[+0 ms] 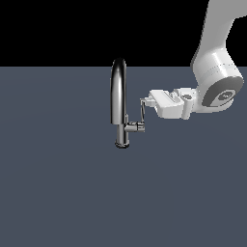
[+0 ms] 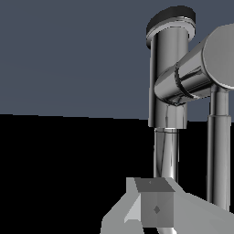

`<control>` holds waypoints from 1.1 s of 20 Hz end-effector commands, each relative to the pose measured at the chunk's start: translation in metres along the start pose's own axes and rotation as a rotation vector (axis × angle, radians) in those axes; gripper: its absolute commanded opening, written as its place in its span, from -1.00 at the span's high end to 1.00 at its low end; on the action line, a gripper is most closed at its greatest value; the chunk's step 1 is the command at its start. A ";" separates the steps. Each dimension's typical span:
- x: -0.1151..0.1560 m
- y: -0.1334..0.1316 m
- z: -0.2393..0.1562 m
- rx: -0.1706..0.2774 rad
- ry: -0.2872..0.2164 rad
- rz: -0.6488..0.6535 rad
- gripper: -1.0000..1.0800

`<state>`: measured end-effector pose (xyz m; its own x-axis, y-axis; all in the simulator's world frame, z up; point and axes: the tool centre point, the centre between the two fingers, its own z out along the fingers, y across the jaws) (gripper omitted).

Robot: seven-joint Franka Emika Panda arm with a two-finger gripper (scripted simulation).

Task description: Turn on the faucet by rotating a designated handle.

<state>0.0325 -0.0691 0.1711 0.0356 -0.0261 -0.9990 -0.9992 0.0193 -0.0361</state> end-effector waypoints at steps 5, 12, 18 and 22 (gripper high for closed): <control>0.009 0.000 0.003 0.027 -0.024 0.025 1.00; 0.008 0.008 0.002 0.027 -0.024 0.025 1.00; 0.006 0.026 0.003 0.027 -0.024 0.025 1.00; 0.004 0.038 0.003 0.027 -0.025 0.025 1.00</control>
<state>0.0020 -0.0669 0.1642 0.0139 -0.0057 -0.9999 -0.9985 0.0530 -0.0142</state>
